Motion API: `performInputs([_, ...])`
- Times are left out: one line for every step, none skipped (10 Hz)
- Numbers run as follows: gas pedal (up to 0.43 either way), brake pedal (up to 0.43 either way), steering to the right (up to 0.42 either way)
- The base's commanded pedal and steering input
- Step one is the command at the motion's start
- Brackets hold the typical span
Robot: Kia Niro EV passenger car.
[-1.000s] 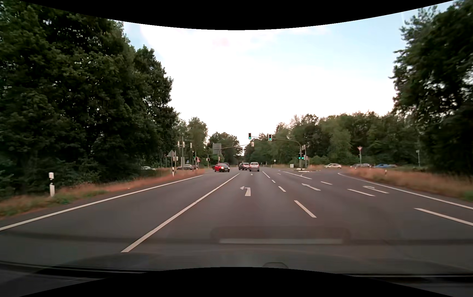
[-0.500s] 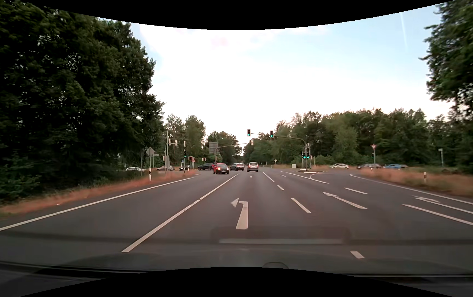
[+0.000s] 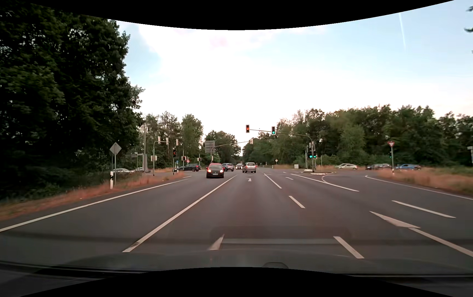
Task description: Follow the waypoints while adhering to traffic rules and regulations
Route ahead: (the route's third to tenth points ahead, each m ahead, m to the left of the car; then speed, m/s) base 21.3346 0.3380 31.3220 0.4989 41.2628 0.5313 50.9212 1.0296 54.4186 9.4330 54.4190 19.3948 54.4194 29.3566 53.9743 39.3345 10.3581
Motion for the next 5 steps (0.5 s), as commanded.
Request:
performInputs([0.0, 0.122, -0.002])
performInputs([0.0, 0.122, -0.003])
performInputs([0.0, 0.122, -0.002])
performInputs([0.0, 0.134, -0.002])
performInputs([0.0, 0.171, -0.002])
